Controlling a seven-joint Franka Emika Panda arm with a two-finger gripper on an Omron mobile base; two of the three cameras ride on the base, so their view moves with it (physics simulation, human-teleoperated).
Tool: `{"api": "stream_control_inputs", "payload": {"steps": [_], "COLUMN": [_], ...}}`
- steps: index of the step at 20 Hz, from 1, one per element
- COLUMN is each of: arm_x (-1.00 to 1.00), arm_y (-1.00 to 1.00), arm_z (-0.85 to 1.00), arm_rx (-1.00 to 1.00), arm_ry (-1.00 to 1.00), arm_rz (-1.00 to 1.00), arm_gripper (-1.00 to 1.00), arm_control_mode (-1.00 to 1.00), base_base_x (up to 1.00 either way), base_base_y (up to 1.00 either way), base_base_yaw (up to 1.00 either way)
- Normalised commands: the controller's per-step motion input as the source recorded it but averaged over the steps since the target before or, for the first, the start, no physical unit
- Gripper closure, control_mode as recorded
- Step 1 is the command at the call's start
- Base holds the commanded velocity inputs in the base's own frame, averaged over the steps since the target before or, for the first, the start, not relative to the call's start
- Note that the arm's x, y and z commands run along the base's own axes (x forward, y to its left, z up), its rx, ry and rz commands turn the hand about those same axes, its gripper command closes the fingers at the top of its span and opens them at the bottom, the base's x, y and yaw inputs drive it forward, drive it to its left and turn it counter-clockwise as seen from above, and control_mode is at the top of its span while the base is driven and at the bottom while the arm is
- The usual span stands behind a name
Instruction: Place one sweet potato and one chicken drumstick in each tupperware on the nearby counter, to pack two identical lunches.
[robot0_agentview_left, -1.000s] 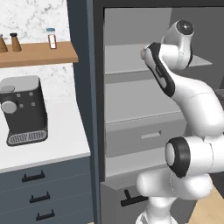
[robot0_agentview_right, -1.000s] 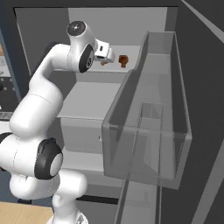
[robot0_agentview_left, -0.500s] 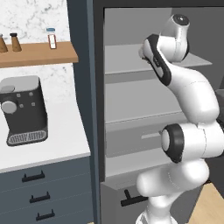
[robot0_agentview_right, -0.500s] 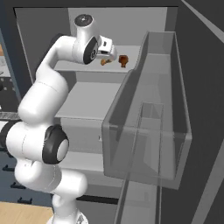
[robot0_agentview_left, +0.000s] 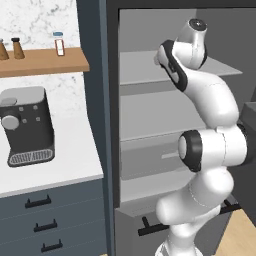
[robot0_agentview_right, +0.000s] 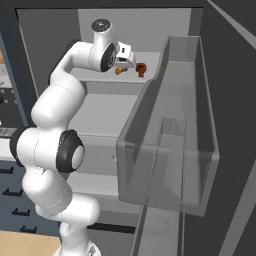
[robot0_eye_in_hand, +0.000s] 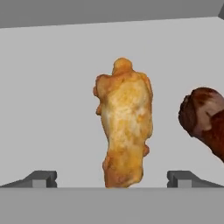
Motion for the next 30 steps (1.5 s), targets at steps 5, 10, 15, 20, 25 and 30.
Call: {"api": "stream_control_inputs", "payload": {"steps": [5,10,15,20,25,30], "arm_x": [0.38,0.11,0.22,0.00,0.00,0.00], "arm_y": [-0.05,-0.04,-0.01,-0.03,0.00,0.00], "arm_z": [0.00,-0.18,-0.44,-0.15,0.00,-0.02], "arm_rx": [0.00,0.00,0.00,0.00,0.00,0.00], "arm_ry": [0.00,0.00,0.00,0.00,0.00,0.04], "arm_rz": [0.00,0.00,0.00,0.00,0.00,0.00], "arm_gripper": [-1.00,-1.00,-1.00,-1.00,-1.00,1.00], "arm_control_mode": [-1.00,-1.00,-1.00,-1.00,-1.00,-1.00], "base_base_x": [0.00,0.00,0.00,0.00,0.00,0.00], "base_base_y": [0.00,0.00,0.00,0.00,0.00,0.00], "base_base_yaw": [0.00,0.00,0.00,0.00,0.00,0.00]}}
